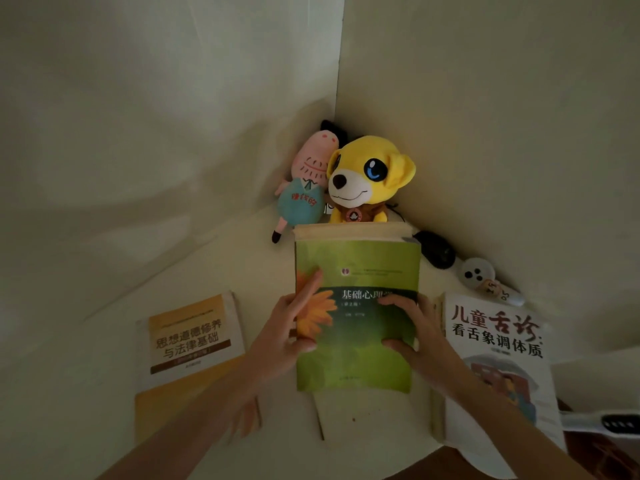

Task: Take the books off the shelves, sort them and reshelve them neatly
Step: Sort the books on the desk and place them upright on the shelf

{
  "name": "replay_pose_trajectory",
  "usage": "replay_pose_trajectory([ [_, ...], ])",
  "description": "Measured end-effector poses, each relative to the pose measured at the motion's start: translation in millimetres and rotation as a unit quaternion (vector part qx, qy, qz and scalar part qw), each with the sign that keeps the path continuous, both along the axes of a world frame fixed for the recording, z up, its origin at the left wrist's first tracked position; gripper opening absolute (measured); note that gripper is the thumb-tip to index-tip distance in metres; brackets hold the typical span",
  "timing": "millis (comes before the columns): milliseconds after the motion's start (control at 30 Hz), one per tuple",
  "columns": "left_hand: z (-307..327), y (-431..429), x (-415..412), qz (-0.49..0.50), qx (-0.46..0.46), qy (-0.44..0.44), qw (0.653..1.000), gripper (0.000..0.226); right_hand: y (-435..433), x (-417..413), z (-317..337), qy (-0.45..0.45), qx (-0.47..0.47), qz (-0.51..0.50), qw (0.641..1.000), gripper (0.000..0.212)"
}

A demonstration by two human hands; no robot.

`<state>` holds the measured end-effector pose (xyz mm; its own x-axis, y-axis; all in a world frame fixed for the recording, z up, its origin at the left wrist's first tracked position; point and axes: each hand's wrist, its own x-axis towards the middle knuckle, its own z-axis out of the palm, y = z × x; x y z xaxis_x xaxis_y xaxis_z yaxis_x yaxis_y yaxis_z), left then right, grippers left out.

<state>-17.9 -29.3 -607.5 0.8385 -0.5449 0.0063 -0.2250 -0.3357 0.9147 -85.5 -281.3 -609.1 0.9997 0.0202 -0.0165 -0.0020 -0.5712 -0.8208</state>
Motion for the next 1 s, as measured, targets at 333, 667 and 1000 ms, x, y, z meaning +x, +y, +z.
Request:
replay_pose_trajectory([
  [333, 11.2, 75.1, -11.6, 0.066, -0.048, 0.147, 0.986, 0.094, 55.8, 23.1, 13.3, 0.166, 0.179, 0.074, 0.967, 0.065],
  [667, -1.4, 160.2, -31.3, 0.126, -0.055, 0.15, 0.979, 0.088, 135.0, 32.5, 10.9, 0.214, 0.212, 0.108, 0.948, 0.063],
  [1000, -4.0, 189.8, -47.6, 0.209, -0.088, 0.197, 0.954, 0.108, 165.6, 39.5, 11.2, 0.231, 0.165, 0.15, 0.947, 0.062],
])
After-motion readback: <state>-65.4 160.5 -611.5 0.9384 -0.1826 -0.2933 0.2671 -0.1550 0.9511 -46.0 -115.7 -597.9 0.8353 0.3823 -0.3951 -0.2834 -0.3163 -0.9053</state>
